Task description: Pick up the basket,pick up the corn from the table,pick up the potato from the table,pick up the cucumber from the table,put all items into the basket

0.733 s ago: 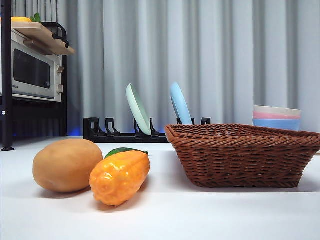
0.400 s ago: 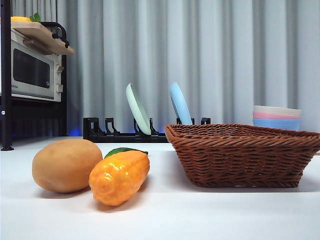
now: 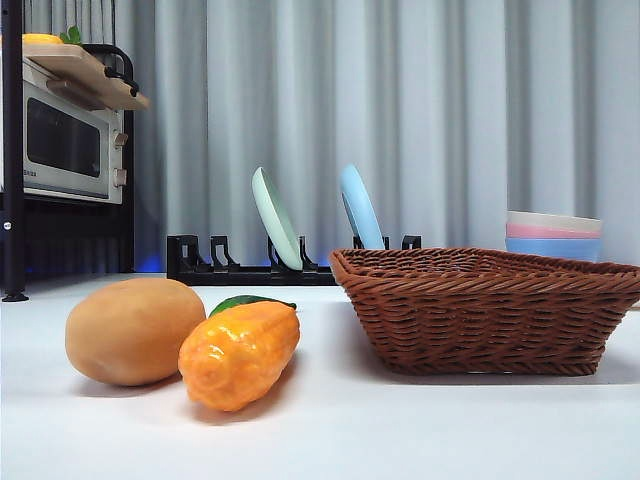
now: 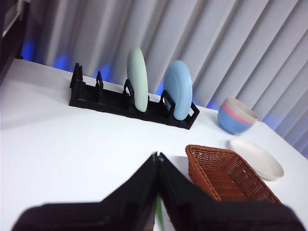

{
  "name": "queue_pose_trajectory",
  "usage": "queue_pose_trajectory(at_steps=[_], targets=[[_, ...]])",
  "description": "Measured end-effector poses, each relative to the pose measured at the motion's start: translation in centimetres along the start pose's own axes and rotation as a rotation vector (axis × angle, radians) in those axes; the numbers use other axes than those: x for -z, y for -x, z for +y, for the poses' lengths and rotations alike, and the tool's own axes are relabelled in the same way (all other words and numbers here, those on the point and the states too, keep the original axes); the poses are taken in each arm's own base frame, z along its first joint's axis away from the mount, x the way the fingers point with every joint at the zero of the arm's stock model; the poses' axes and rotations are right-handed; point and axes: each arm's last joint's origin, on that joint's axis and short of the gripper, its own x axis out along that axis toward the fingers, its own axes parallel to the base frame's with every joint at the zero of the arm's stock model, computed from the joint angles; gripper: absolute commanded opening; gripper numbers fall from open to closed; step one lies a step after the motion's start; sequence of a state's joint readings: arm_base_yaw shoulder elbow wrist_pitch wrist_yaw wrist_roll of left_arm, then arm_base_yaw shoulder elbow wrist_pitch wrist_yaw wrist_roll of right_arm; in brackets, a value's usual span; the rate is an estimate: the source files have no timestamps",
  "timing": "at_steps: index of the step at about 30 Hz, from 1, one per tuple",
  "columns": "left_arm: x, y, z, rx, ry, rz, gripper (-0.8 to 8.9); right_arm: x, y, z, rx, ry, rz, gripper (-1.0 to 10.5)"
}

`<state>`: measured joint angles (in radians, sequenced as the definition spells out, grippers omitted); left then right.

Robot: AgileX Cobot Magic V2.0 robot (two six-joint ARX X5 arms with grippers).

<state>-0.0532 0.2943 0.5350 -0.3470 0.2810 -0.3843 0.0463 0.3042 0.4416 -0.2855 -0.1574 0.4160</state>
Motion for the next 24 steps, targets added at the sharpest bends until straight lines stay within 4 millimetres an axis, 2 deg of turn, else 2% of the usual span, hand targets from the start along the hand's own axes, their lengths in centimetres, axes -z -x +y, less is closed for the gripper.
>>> queue_pose_trajectory(at_steps=[6, 12, 13, 17, 20, 24], targets=[[-3.6, -2.0, -1.0, 0.010, -0.081, 0.142, -0.05, -4.6, -1.8, 1.7, 0.047, 0.072, 0.122, 0.0], [-6.1, -5.2, -1.0, -0.019, -0.123, 0.303, 0.07, -7.6, -5.7, 2.5, 0.079, 0.151, 0.365, 0.0], [-6.3, -5.9, -0.9, -0.025, -0.121, 0.329, 0.29, -7.8, -6.5, 2.5, 0.058, 0.159, 0.413, 0.2], [-6.2, -8.3, -0.2, -0.018, -0.093, 0.418, 3.03, -7.5, -9.6, 2.2, -0.028, 0.156, 0.547, 2.7], [-6.0, -9.2, -0.1, 0.036, -0.069, 0.461, 3.15, -6.7, -11.4, 1.5, -0.018, 0.146, 0.614, 3.6], [-5.6, -10.0, 0.0, 0.049, -0.057, 0.498, 3.15, -5.3, -13.4, 0.6, 0.002, 0.131, 0.696, 3.5]])
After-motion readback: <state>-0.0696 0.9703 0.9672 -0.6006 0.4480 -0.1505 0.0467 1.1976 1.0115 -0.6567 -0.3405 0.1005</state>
